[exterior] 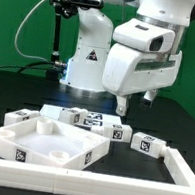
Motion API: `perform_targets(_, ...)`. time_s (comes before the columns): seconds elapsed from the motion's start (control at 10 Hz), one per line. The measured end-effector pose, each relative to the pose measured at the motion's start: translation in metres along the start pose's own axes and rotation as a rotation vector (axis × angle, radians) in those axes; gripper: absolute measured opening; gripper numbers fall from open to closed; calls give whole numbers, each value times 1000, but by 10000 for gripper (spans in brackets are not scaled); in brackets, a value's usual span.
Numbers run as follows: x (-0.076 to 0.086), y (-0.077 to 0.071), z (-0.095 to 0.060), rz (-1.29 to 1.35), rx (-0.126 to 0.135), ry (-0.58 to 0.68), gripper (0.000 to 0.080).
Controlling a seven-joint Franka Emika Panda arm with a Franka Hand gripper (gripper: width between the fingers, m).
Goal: Assemble one leg
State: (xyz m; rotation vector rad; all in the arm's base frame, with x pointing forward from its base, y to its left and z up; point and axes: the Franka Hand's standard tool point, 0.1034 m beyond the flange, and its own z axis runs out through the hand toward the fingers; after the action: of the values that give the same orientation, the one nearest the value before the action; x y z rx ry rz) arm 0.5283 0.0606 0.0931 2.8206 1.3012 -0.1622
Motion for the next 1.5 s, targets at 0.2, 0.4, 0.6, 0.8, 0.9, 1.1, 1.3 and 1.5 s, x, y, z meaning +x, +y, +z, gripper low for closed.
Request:
perform_targets(0.2,0,0,0,0,0,0,650)
perform_targets(0.4,0,0,0,0,1,0,650)
perform_targets(0.6,-7,4,3,-21,1,-1,650)
perform_targets(0.8,-43,20,22,-72,10,-7,650)
perform_targets(0.9,-54,25,34,-71,16,-7,650)
perform_targets(1.1,-65,23,62,-72,3,31,650)
perform_targets(1.3,-72,32,66,-79,0,45,650)
perform_targets(1.5,-71,30,68,-85,0,47,650)
